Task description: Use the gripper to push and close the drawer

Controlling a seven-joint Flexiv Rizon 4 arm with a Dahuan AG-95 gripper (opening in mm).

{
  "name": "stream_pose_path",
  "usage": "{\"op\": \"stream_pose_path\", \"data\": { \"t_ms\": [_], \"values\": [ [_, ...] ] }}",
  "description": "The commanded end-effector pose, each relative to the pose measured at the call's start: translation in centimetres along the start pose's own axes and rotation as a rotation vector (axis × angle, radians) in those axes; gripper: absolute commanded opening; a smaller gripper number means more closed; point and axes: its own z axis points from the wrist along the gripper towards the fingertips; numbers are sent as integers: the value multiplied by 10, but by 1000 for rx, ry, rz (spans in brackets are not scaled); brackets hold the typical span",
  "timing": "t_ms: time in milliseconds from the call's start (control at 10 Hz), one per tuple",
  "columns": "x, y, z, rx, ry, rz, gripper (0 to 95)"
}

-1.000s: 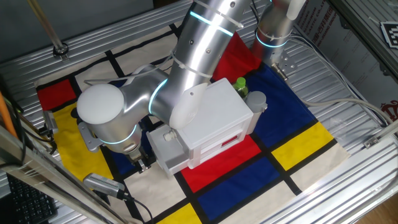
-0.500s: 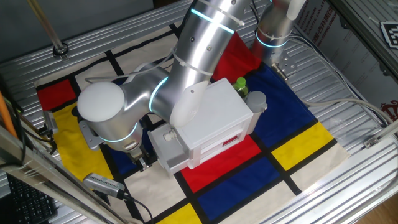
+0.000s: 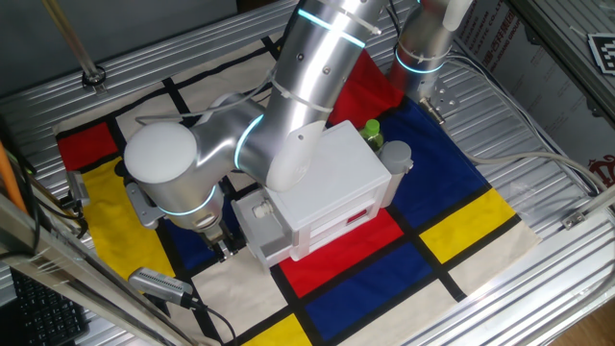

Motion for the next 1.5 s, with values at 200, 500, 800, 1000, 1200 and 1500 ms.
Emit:
{"op": "stream_pose_path", "data": {
  "t_ms": [200, 500, 800, 1000, 1200, 1500],
  "values": [
    [2, 1, 0, 0, 4, 1, 0],
    [5, 3, 2, -2, 4, 1, 0],
    [7, 3, 1, 0, 5, 0, 0],
    [10, 2, 2, 0, 5, -2, 0],
    [14, 1, 2, 0, 4, -4, 0],
    [18, 0, 2, 0, 5, -4, 0]
  ]
}}
